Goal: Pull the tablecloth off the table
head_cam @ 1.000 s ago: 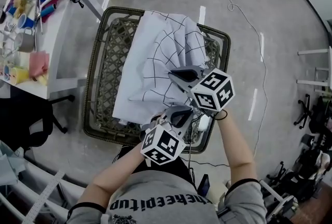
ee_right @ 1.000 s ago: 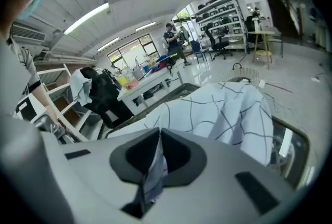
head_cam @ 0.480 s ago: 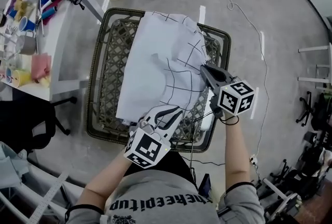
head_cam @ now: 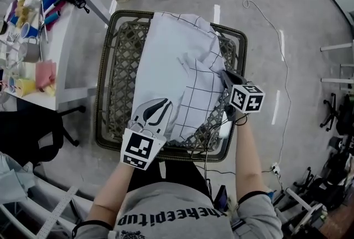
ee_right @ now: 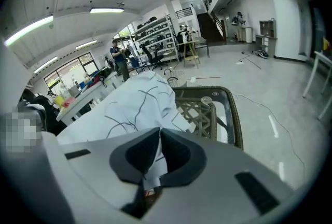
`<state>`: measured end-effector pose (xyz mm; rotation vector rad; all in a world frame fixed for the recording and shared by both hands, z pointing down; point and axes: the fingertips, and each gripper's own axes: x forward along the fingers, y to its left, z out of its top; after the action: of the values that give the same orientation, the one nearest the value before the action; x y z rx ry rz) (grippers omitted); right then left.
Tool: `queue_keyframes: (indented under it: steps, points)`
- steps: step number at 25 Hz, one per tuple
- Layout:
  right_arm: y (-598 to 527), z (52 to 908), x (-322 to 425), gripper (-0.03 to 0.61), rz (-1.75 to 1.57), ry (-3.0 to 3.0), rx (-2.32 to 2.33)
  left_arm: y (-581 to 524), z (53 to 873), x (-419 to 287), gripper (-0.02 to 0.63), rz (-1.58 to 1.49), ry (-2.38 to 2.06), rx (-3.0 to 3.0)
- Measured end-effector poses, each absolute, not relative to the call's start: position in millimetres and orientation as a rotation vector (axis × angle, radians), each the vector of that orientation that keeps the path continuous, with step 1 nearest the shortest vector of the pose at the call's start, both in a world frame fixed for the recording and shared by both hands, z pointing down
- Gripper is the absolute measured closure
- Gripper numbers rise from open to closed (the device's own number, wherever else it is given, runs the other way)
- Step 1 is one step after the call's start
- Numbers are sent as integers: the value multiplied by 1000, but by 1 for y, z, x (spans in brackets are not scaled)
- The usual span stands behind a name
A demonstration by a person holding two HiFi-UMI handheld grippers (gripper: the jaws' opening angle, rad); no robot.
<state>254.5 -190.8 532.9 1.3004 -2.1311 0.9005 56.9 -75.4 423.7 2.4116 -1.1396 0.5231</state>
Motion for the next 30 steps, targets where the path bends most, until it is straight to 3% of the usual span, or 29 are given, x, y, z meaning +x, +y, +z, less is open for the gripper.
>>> queue_keyframes:
  steps: [7,12,13,15,20,25,26,28,30]
  points:
    - [-191,594,242,560,891,-1976,1343,-86,424,42,569,521,-1205,2383]
    - [-191,582,242,558,915,-2003,1408,-84,423,41,571,511,-1195,2382]
    - [-191,569,245,550,902,-2035,1431,-84,423,40,571,509,-1195,2383]
    - [-191,536,251,456,891,-2117,1492,-86,421,37,571,500,-1199,2383]
    - [-187,471,218,446,802,-2300,1423,-95,418,31,572,448,-1221,2366]
    - [-189,521,162,400,759,-2210,1267,-98,411,30,572,436,-1233,2375]
    - [-189,532,160,407,755,-2165,1268,-98,410,28,572,436,-1238,2374]
    - [-190,542,168,552,725,-2096,1301,-98,408,22,572,436,-1251,2367]
    - [-189,538,186,566,690,-2064,1364,-98,409,16,572,435,-1264,2357]
